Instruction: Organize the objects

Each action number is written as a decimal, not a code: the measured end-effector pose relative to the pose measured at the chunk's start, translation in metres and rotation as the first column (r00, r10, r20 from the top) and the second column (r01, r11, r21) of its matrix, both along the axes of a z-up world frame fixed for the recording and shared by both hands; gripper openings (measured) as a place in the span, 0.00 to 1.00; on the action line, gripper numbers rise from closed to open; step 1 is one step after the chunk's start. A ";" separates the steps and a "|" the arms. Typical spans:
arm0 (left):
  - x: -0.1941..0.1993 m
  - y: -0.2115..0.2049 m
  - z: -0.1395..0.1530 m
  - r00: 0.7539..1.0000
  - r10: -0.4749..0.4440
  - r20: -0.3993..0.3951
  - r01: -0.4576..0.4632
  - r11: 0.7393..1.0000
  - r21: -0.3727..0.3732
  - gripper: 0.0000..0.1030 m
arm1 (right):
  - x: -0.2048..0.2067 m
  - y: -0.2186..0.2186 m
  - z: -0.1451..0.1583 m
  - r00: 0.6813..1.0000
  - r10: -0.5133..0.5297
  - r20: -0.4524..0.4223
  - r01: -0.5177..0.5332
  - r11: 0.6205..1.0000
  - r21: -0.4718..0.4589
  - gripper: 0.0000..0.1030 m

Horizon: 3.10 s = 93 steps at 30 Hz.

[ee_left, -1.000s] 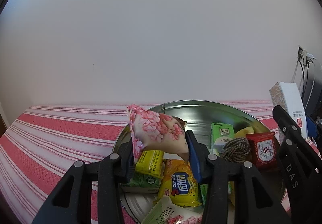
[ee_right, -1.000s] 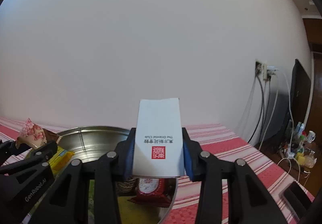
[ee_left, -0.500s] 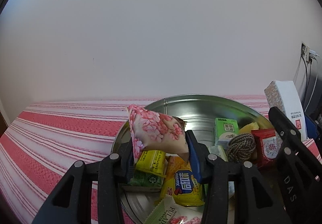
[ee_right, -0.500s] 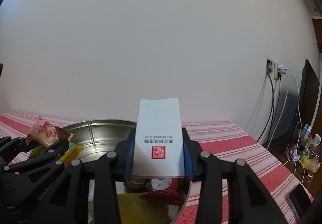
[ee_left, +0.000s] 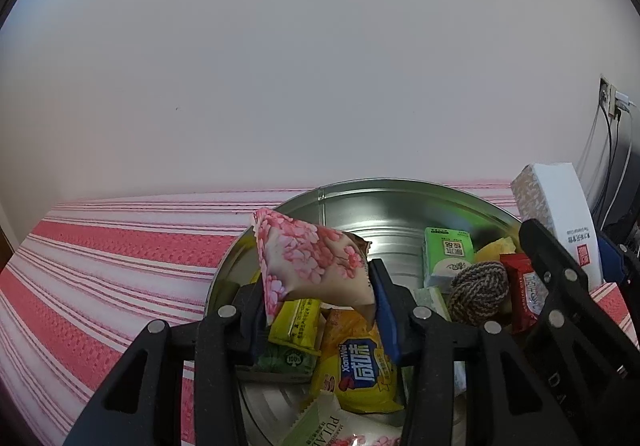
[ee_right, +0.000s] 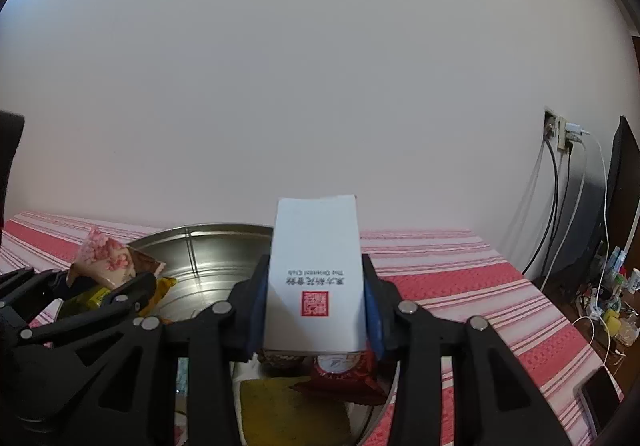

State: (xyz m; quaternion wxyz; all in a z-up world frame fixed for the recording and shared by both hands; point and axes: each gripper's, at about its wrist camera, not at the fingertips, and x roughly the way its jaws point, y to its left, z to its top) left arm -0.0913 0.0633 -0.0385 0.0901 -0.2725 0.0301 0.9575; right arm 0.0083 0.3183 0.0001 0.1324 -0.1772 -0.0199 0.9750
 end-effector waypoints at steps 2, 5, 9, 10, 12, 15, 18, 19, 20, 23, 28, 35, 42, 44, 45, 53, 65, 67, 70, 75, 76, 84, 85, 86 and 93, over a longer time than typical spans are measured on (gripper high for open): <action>-0.003 0.000 -0.001 1.000 0.001 0.012 -0.001 1.000 0.006 0.45 | 0.000 -0.002 -0.002 1.000 0.007 0.010 -0.007 1.000 -0.002 0.40; -0.011 -0.004 -0.001 1.000 0.006 0.019 -0.007 1.000 0.009 0.45 | -0.002 -0.005 -0.004 1.000 0.016 0.025 -0.016 1.000 -0.003 0.40; -0.012 -0.005 0.005 1.000 0.006 0.024 -0.006 1.000 0.003 0.45 | -0.004 -0.003 -0.003 0.999 0.024 0.029 -0.024 0.999 -0.021 0.40; -0.013 -0.004 0.007 1.000 0.006 0.025 -0.006 1.000 0.001 0.45 | -0.005 -0.002 -0.003 0.999 0.028 0.031 -0.027 0.999 -0.030 0.40; -0.021 0.006 0.002 1.000 0.003 0.027 -0.003 1.000 -0.011 0.45 | -0.008 0.000 -0.002 0.999 0.030 0.036 -0.028 0.999 -0.042 0.40; -0.027 0.009 0.000 0.999 0.010 0.037 -0.009 0.999 -0.031 0.45 | -0.011 0.004 -0.002 0.998 0.039 0.045 -0.036 0.997 -0.066 0.40; -0.030 0.009 -0.003 0.998 0.021 0.053 -0.018 0.999 -0.048 0.45 | -0.019 0.007 -0.004 0.995 0.064 0.075 -0.056 0.994 -0.096 0.40; -0.031 0.009 -0.003 0.998 0.023 0.058 -0.020 0.999 -0.051 0.45 | -0.020 0.008 -0.004 0.994 0.071 0.083 -0.063 0.993 -0.104 0.40; -0.032 0.010 -0.004 0.998 0.024 0.061 -0.020 0.998 -0.055 0.45 | -0.022 0.009 -0.005 0.993 0.080 0.091 -0.070 0.991 -0.112 0.40; -0.034 0.011 -0.005 0.997 0.033 0.067 -0.028 0.998 -0.065 0.45 | -0.023 0.010 -0.006 0.990 0.095 0.106 -0.082 0.989 -0.126 0.40; -0.038 0.011 -0.007 0.996 0.024 0.090 -0.021 0.999 -0.036 0.49 | -0.026 0.017 -0.008 0.985 0.119 0.125 -0.096 0.980 -0.176 0.41; -0.048 0.002 -0.008 0.981 0.100 0.167 -0.103 0.995 0.009 0.74 | -0.024 0.017 -0.009 0.992 0.068 0.108 -0.047 0.982 -0.183 0.57; -0.036 -0.025 -0.004 0.983 0.058 0.174 -0.079 0.990 0.117 0.76 | -0.020 0.035 -0.002 0.999 0.029 0.036 -0.020 0.971 -0.238 0.83; -0.035 -0.025 -0.005 0.983 0.059 0.173 -0.079 0.991 0.111 0.76 | -0.022 0.038 -0.001 0.999 0.027 0.036 -0.018 0.971 -0.239 0.83; -0.039 -0.023 -0.007 0.983 0.059 0.175 -0.079 0.991 0.110 0.76 | -0.023 0.038 -0.001 0.999 0.026 0.038 -0.016 0.971 -0.238 0.83; -0.036 -0.026 -0.004 0.983 0.060 0.174 -0.083 0.988 0.127 0.76 | -0.014 0.036 0.000 1.000 0.004 0.006 -0.002 0.970 -0.241 0.95; -0.008 -0.023 0.011 0.995 0.085 -0.057 -0.083 0.996 0.036 0.79 | 0.010 0.031 0.007 0.994 -0.074 -0.083 0.058 0.984 -0.171 1.00; 0.000 -0.026 0.014 0.988 0.111 -0.109 -0.111 0.994 0.009 0.86 | 0.015 0.029 0.009 0.991 -0.081 -0.107 0.064 0.986 -0.155 1.00; 0.009 -0.032 0.014 0.977 0.138 -0.164 -0.142 0.990 -0.008 0.89 | 0.018 0.026 0.009 0.988 -0.085 -0.129 0.067 0.988 -0.139 1.00; 0.011 -0.038 0.010 0.973 0.147 -0.180 -0.151 0.989 -0.009 0.89 | 0.020 0.025 0.009 0.985 -0.096 -0.146 0.075 0.986 -0.146 1.00; 0.011 -0.038 0.009 0.973 0.145 -0.178 -0.149 0.989 -0.007 0.89 | 0.022 0.025 0.009 0.984 -0.101 -0.149 0.079 0.986 -0.149 1.00; 0.009 -0.046 -0.002 0.967 0.172 -0.186 -0.175 0.985 0.000 0.89 | 0.031 0.024 0.010 0.972 -0.145 -0.186 0.114 0.980 -0.165 1.00; 0.009 -0.047 -0.003 0.968 0.173 -0.181 -0.175 0.984 0.003 0.89 | 0.032 0.023 0.010 0.970 -0.150 -0.194 0.120 0.980 -0.159 1.00; 0.008 -0.049 -0.004 0.969 0.173 -0.175 -0.174 0.985 0.010 0.89 | 0.034 0.021 0.010 0.967 -0.155 -0.201 0.126 0.981 -0.149 1.00; 0.015 -0.052 -0.007 0.970 0.162 -0.183 -0.159 0.987 0.027 0.89 | 0.044 0.004 0.013 0.961 -0.163 -0.223 0.143 0.984 -0.102 1.00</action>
